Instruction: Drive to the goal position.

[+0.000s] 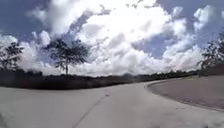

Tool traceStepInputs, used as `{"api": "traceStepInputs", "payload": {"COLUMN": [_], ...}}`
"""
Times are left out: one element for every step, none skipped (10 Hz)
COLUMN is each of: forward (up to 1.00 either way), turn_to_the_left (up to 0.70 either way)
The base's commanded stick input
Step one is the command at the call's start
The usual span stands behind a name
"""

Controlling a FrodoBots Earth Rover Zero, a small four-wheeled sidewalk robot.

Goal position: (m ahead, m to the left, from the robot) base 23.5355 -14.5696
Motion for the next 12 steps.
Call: {"api": "traceStepInputs", "payload": {"forward": [1.0, 1.0, 1.0, 1.0, 1.0, 1.0, 1.0, 1.0, 1.0, 1.0, 1.0, 1.0], "turn_to_the_left": [0.0, 0.0, 0.0, 0.0, 0.0, 0.0, 0.0, 0.0, 0.0, 0.0, 0.0, -0.35]}}
